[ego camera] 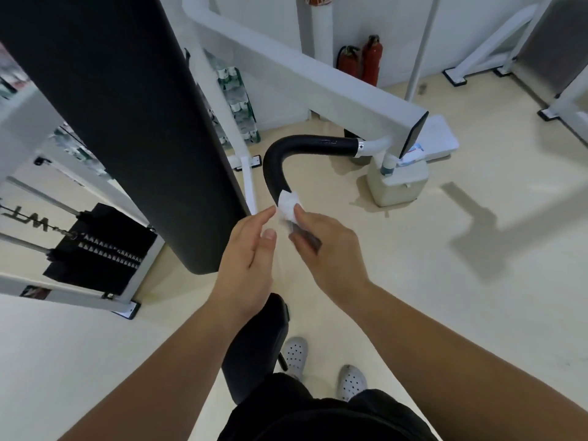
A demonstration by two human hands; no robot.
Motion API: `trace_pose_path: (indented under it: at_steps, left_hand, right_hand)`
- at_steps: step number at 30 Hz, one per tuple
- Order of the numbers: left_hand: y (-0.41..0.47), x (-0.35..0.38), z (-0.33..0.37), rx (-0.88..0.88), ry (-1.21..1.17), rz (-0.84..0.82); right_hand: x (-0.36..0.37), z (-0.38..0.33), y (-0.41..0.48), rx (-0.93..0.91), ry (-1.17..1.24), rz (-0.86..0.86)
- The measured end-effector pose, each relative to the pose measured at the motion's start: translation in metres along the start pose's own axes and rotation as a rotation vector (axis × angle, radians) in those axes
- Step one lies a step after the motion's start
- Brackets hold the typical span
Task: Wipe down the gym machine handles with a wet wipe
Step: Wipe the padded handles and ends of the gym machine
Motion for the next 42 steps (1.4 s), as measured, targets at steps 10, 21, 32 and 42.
trace_pose_path:
  at_steps: [10, 21, 32, 42]
  left_hand:
    - [0.029, -0.005, -0.004, 0.156, 0.173, -0.151]
    - [0.078, -0.021, -0.001, 0.258, 0.305, -0.199]
    - [0.083, -0.025, -0.009, 0.191, 0.137, -0.086]
    - [0.079, -0.025, -0.007, 0.186, 0.158, -0.135]
  right_hand:
    - [0.004, 0.004, -0.015, 0.087, 0.012, 0.049]
    - [0.001, 0.003, 0.001, 0.224, 0.236, -0.037]
    - [0.010, -0.007, 0.036, 0.227, 0.233, -0.078]
    - [-0.004, 0.012, -0.002, 0.204, 0.171, -0.136]
Point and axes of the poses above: each hand's wrist, its own y-axis towards the middle knuckle, its own x-axis out of the palm, z = x × y, the point moved 3 cm from there along y, towards the middle knuckle, and after that the axes turned 12 degrees about x, right-handed, at the moved point
